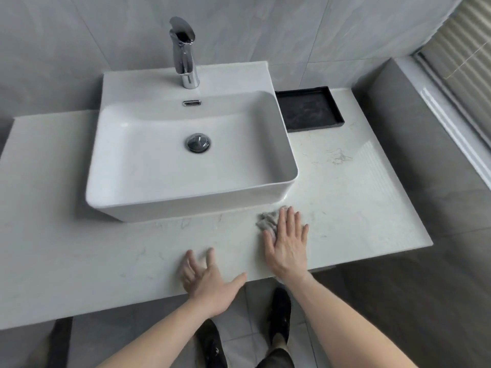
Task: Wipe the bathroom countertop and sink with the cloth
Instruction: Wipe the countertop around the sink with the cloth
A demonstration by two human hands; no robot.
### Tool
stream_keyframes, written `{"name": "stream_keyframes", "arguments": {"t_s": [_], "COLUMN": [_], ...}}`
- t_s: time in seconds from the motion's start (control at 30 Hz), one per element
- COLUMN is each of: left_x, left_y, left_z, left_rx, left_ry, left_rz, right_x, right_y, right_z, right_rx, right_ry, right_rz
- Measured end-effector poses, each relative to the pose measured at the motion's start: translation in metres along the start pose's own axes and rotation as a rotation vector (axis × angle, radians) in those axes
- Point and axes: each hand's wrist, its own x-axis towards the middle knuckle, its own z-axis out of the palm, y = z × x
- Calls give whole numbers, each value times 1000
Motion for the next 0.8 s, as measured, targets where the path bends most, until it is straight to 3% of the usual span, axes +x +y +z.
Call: {"name": "stream_keyframes", "arguments": {"t_s": [0.07,0.13,0.27,0.33,0.43,0.53,0.7,0.8], "left_x": [0,13,57,74,85,88,87,88], "left_y": [-51,-105,-180,-204,-233,-244,-243,-244], "left_z": [-15,-36,-80,-99,-110,-104,-103,-101], "left_rx": [22,12,-55,-37,57,125,129,122], "left_ry": [186,365,547,587,607,645,675,692], "left_rz": [198,259,71,-4,-35,-22,-38,-33], "right_x": [-21,-36,-35,-30,-16,0,31,26], "right_y": [-44,-75,-71,-52,-16,22,42,19], "right_z": [23,41,42,28,-7,-43,-36,-6], "right_rx": [0,-8,56,134,291,258,79,44], "right_ry": [-34,-64,-34,5,139,246,93,114], "right_rz": [-127,-221,-256,-212,26,196,281,297]}}
